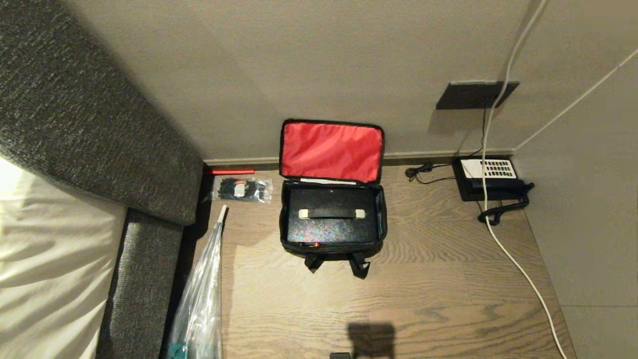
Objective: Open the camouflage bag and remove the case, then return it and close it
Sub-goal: Grip the handle
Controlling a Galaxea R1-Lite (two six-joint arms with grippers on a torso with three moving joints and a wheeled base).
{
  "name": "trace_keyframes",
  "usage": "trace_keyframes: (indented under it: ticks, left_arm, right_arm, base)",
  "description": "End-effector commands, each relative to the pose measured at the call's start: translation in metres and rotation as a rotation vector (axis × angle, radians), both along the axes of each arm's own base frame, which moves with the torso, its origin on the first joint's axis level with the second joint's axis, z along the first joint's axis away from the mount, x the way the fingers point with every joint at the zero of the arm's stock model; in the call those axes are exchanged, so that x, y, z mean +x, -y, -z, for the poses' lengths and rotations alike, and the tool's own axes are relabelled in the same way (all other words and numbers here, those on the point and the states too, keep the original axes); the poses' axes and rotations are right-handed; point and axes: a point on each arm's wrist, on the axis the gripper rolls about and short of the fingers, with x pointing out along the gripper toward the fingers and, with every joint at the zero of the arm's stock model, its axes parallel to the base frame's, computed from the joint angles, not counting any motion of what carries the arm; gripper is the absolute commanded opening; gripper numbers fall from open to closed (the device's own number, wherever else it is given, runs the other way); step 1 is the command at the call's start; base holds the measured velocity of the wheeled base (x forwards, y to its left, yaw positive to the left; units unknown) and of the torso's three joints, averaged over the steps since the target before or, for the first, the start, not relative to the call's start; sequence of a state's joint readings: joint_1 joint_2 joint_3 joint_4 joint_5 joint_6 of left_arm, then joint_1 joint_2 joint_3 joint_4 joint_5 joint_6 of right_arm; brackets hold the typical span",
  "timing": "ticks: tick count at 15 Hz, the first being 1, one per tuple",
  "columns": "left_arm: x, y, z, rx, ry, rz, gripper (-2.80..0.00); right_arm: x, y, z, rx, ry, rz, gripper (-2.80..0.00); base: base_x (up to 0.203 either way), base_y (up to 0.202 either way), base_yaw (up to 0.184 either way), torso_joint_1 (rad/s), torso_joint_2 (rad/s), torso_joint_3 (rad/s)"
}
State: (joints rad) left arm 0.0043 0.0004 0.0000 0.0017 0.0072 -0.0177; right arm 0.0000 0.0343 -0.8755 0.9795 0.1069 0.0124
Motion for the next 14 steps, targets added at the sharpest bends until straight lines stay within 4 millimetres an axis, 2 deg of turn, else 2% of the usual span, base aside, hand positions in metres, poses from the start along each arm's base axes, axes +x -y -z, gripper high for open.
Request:
trace_keyframes:
  ticks: [1, 2, 4, 7, 9, 10, 12, 14]
  left_arm:
    - [0.0, 0.0, 0.001, -0.001, -0.001, -0.001, -2.8]
    - [0.0, 0.0, 0.001, -0.001, -0.001, -0.001, -2.8]
    - [0.0, 0.0, 0.001, -0.001, -0.001, -0.001, -2.8]
    - [0.0, 0.0, 0.001, -0.001, -0.001, -0.001, -2.8]
    - [0.0, 0.0, 0.001, -0.001, -0.001, -0.001, -2.8]
    - [0.0, 0.0, 0.001, -0.001, -0.001, -0.001, -2.8]
    - [0.0, 0.0, 0.001, -0.001, -0.001, -0.001, -2.8]
    - [0.0, 0.0, 0.001, -0.001, -0.001, -0.001, -2.8]
  right_arm:
    - [0.023, -0.001, -0.026, 0.051, -0.269, -0.005, -2.8]
    - [0.05, -0.001, -0.044, 0.078, -0.379, -0.003, -2.8]
    - [0.127, -0.001, -0.07, 0.12, -0.576, 0.007, -2.8]
    - [0.249, -0.001, -0.077, 0.139, -0.626, 0.004, -2.8]
    - [0.327, -0.005, -0.059, 0.125, -0.564, -0.028, -2.8]
    - [0.36, -0.011, -0.038, 0.116, -0.554, -0.056, -2.8]
    - [0.412, -0.037, 0.0, 0.076, -0.48, -0.124, -2.8]
    - [0.447, -0.076, 0.035, 0.004, -0.375, -0.13, -2.8]
  base:
    - [0.0, 0.0, 0.0, 0.0, 0.0, 0.0]
    - [0.0, 0.0, 0.0, 0.0, 0.0, 0.0]
    - [0.0, 0.0, 0.0, 0.0, 0.0, 0.0]
    - [0.0, 0.0, 0.0, 0.0, 0.0, 0.0]
    - [0.0, 0.0, 0.0, 0.0, 0.0, 0.0]
    - [0.0, 0.0, 0.0, 0.0, 0.0, 0.0]
    - [0.0, 0.0, 0.0, 0.0, 0.0, 0.0]
    - [0.0, 0.0, 0.0, 0.0, 0.0, 0.0]
